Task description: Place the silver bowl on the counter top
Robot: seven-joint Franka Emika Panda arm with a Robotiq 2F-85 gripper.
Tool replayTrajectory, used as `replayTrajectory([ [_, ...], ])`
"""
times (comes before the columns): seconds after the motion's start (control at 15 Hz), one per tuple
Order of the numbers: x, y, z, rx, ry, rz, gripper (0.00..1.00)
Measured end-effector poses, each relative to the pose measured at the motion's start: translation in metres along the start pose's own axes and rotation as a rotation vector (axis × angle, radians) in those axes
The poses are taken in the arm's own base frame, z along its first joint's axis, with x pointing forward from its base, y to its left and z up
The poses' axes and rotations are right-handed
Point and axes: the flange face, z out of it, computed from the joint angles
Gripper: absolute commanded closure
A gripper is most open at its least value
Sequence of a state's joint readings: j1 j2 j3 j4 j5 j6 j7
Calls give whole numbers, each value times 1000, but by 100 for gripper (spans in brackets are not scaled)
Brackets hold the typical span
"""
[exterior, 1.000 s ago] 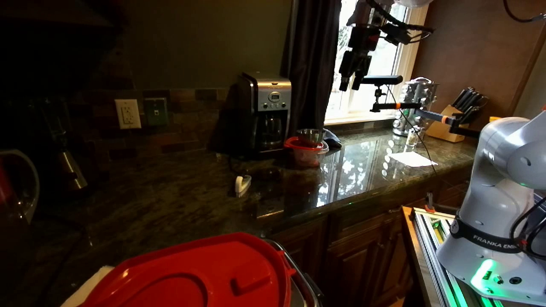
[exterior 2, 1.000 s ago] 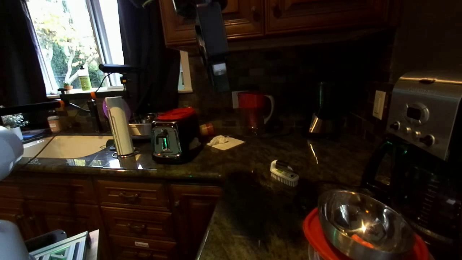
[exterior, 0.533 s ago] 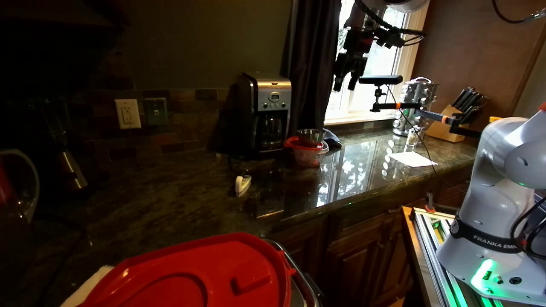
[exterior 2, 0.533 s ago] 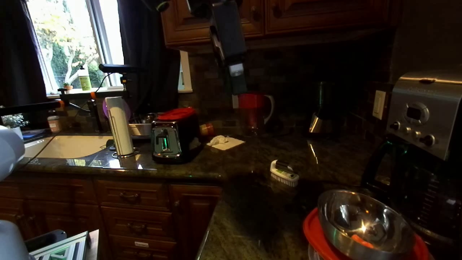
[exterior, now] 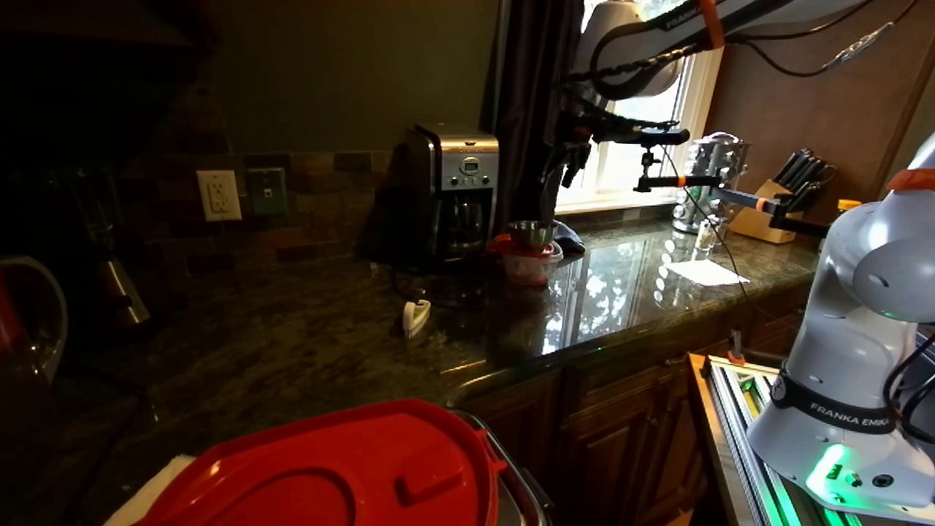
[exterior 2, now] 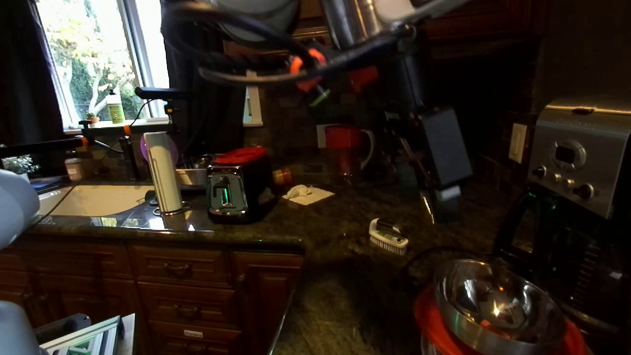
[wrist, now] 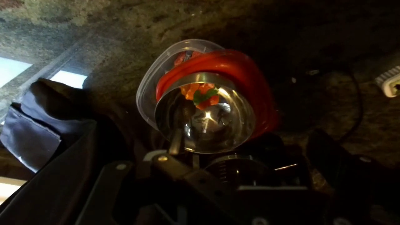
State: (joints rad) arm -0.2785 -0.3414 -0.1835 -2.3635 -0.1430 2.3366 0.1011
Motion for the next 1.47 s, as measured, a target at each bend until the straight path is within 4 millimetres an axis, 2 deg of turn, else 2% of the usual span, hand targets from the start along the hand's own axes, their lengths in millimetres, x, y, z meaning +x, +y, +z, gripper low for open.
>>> replayTrajectory([
  [0.13, 6, 3, 38, -25, -40, 9, 0],
  [0.27, 8, 2, 63, -52, -83, 12, 0],
  [0.4, 12, 1, 70, -60, -93, 12, 0],
  [0.6, 15, -1, 69, -59, -75, 6, 0],
  [0.8, 12, -11, 81, -59, -83, -26, 0],
  [0.93, 10, -19, 95, -62, -108, -48, 25],
  [1.2, 9, -31, 118, -60, -115, -83, 58],
  [1.47, 11, -35, 126, -56, -99, -99, 89],
])
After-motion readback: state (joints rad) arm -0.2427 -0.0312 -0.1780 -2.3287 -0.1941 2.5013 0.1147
